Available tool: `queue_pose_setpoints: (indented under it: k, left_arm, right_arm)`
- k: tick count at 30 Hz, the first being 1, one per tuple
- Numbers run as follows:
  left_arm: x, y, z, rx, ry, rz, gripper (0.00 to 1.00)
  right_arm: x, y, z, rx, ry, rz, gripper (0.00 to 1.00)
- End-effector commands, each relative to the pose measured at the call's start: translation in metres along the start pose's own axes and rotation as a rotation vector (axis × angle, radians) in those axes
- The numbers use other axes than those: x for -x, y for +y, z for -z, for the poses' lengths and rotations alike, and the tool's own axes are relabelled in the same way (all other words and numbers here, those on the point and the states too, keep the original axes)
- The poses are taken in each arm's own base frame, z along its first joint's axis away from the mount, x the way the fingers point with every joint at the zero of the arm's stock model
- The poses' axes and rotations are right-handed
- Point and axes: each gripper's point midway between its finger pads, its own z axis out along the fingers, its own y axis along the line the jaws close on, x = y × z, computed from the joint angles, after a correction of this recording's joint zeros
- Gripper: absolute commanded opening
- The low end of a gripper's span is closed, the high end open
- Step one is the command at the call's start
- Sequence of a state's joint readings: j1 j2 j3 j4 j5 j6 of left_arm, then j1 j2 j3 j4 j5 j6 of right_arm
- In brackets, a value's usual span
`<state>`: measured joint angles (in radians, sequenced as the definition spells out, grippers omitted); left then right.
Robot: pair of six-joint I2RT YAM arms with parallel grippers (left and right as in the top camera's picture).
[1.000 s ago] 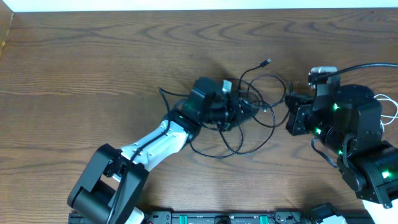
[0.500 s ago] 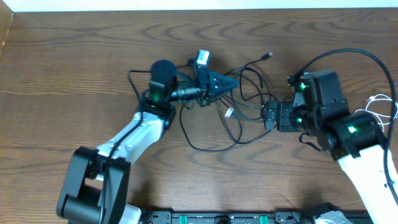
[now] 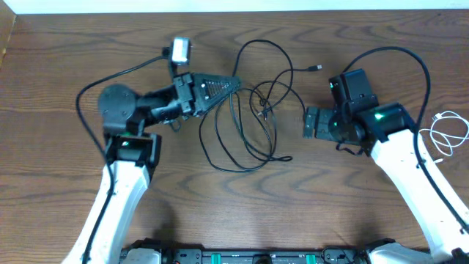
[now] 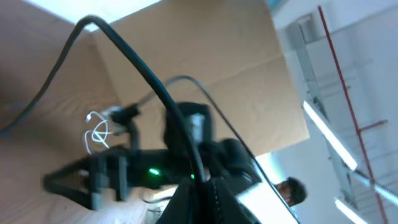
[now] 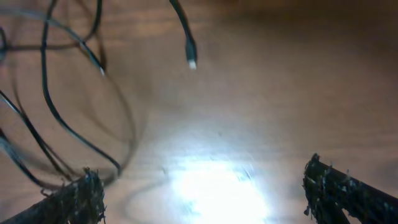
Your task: Untangle cables
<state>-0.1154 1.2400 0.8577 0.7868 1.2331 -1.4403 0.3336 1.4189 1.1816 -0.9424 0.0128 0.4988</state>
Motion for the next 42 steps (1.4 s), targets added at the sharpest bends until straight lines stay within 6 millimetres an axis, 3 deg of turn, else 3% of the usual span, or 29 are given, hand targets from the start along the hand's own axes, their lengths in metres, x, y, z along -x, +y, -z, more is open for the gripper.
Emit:
queue_pose_setpoints:
  k: [1, 5, 8, 10, 13, 19, 24, 28, 30, 32, 34, 36, 39, 42]
  left_arm:
    - [-0.012, -0.032, 0.009, -0.03, 0.022, -0.093, 0.08]
    - [-0.019, -0.057, 0.019, -0.047, -0.001, -0.176, 0.08]
    - [-0.02, -0.067, 0.026, -0.047, -0.022, -0.249, 0.08]
    - [-0.018, -0.068, 0.03, -0.04, -0.031, -0.271, 0.08]
    - [-0.014, -0.063, 0.038, -0.019, -0.036, -0.272, 0.08]
    - [-0.004, -0.052, 0.05, 0.018, -0.047, -0.259, 0.08]
    - [-0.001, -0.051, 0.053, 0.024, -0.065, -0.26, 0.08]
    - [0.0, -0.051, 0.053, 0.024, -0.07, -0.247, 0.08]
    - [0.0, -0.051, 0.053, 0.023, -0.067, -0.229, 0.08]
    - [-0.001, -0.051, 0.053, 0.022, -0.062, -0.204, 0.08]
    - [-0.002, -0.052, 0.053, 0.022, -0.058, -0.201, 0.08]
    - [-0.003, -0.052, 0.053, 0.022, -0.055, -0.203, 0.08]
    - [-0.004, -0.053, 0.053, 0.021, -0.055, -0.206, 0.08]
    - [-0.003, -0.053, 0.054, 0.023, -0.059, -0.207, 0.08]
  right_arm:
    - [0.002, 0.016, -0.012, 0.057, 0.024, -0.028, 0.99]
    - [-0.002, 0.043, -0.032, 0.185, 0.098, -0.024, 0.99]
    - [-0.016, 0.08, -0.036, 0.367, 0.175, 0.095, 0.99]
    - [-0.023, 0.095, -0.033, 0.437, 0.197, 0.149, 0.99]
    - [-0.029, 0.103, -0.028, 0.456, 0.202, 0.172, 0.99]
    - [-0.044, 0.128, -0.001, 0.596, 0.239, 0.21, 0.99]
    - [-0.052, 0.144, 0.002, 0.619, 0.226, 0.265, 0.99]
    - [-0.058, 0.169, 0.006, 0.653, 0.179, 0.334, 0.99]
    - [-0.053, 0.165, -0.006, 0.544, 0.135, 0.275, 0.99]
    - [-0.04, 0.146, -0.025, 0.353, 0.058, 0.157, 0.98]
    - [-0.035, 0.14, -0.034, 0.288, 0.025, 0.13, 0.89]
    - [-0.034, 0.147, -0.043, 0.294, 0.011, 0.173, 0.72]
    - [-0.041, 0.158, -0.054, 0.31, 0.02, 0.243, 0.44]
    - [-0.049, 0.152, -0.071, 0.253, 0.046, 0.258, 0.06]
